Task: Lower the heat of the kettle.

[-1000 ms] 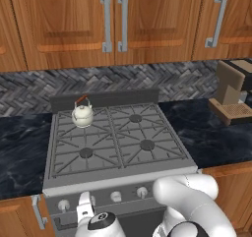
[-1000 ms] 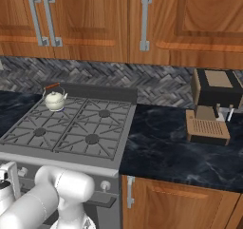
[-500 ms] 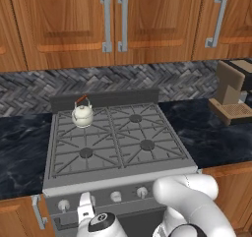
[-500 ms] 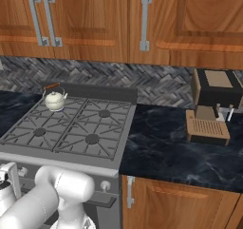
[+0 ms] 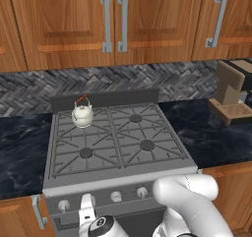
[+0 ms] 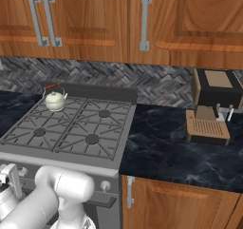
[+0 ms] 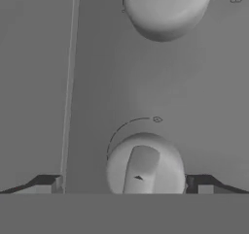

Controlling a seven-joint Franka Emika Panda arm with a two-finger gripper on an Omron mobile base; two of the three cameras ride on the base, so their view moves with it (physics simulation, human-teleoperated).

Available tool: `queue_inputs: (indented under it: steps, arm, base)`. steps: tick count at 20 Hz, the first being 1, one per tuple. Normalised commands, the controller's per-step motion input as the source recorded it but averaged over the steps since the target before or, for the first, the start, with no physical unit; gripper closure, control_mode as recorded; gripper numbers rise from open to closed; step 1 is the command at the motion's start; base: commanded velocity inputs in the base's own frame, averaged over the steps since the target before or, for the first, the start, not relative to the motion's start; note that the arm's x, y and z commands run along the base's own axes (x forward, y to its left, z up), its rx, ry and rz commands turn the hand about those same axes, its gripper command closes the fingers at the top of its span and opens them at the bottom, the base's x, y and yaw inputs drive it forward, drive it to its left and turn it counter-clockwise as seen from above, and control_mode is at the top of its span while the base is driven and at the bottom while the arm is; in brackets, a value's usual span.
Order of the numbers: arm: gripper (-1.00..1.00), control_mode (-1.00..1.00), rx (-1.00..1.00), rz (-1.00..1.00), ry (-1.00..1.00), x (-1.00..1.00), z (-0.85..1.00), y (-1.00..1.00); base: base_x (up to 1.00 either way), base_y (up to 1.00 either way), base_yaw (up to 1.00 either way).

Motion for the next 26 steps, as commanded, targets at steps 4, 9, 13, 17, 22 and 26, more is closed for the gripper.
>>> queue_inputs:
  steps: [4, 9, 13, 17, 22, 26]
  arm:
    - [-1.00, -1.00, 0.04, 0.00, -0.08, 0.19, 0.00, -0.07]
    - [1.00, -1.00, 0.04, 0.00, -0.04, 0.17, 0.00, -0.11]
    - [1.00, -1.00, 0.03, 0.00, -0.01, 0.16, 0.00, -0.09]
    - [1.00, -1.00, 0.06, 0.00, -0.05, 0.00, 0.00, -0.11]
    - [1.00, -1.00, 0.21, 0.02, -0.02, -0.04, 0.00, -0.07]
    - [1.00, -1.00, 0.37, 0.00, 0.00, 0.00, 0.00, -0.06]
  base:
    - [0.00, 0.00, 0.00]
    - [0.00, 0.00, 0.00]
    - [0.00, 0.00, 0.00]
    - [0.00, 0.00, 0.00]
    - [0.00, 0.00, 0.00]
    - [0.00, 0.00, 0.00]
